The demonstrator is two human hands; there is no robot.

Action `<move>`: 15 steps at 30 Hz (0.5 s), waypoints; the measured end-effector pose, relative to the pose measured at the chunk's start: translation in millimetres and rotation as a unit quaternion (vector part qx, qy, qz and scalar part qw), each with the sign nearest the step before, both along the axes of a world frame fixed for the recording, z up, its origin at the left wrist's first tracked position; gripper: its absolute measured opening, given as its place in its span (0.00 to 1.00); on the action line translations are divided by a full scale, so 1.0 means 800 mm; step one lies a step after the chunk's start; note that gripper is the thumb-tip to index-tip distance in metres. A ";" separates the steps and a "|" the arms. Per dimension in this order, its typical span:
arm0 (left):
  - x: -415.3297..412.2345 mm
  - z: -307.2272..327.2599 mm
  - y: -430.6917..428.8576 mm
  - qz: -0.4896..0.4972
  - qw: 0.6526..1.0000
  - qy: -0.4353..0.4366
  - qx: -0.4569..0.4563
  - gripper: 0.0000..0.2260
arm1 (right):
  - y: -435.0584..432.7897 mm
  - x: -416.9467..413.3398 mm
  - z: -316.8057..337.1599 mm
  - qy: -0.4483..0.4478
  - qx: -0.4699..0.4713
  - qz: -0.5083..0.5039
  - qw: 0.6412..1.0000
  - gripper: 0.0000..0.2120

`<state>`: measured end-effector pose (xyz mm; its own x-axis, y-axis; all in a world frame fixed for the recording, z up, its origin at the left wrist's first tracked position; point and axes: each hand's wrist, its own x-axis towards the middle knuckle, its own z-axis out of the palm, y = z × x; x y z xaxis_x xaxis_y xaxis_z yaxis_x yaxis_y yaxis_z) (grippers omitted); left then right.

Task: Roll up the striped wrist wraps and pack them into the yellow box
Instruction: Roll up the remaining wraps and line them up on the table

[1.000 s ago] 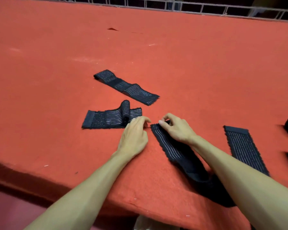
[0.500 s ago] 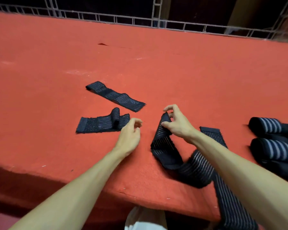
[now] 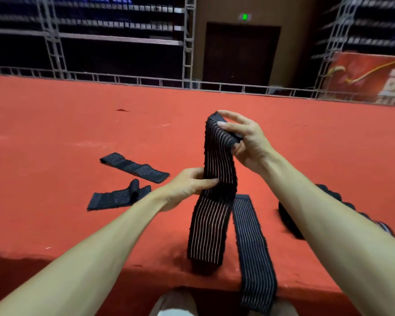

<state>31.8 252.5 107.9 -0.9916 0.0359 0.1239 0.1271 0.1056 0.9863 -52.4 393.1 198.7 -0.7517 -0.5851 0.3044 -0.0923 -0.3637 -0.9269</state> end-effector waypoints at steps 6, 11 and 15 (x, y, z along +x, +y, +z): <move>0.040 0.029 0.023 -0.024 0.999 -0.030 0.013 0.19 | 0.031 0.003 0.012 -0.001 0.038 -0.082 0.996 0.16; 0.056 0.016 0.037 -0.053 0.993 -0.084 0.055 0.14 | 0.043 -0.012 -0.015 0.086 0.176 -0.127 0.972 0.13; 0.044 -0.030 0.043 -0.050 0.988 -0.136 0.062 0.16 | 0.041 -0.042 -0.059 0.143 0.271 -0.149 0.940 0.12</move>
<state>66.7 286.7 83.5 -0.9812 0.1373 -0.1359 -0.1397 -0.0186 0.9900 -86.1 426.2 151.1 -0.8390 -0.4897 0.2374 -0.3893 0.2352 -0.8906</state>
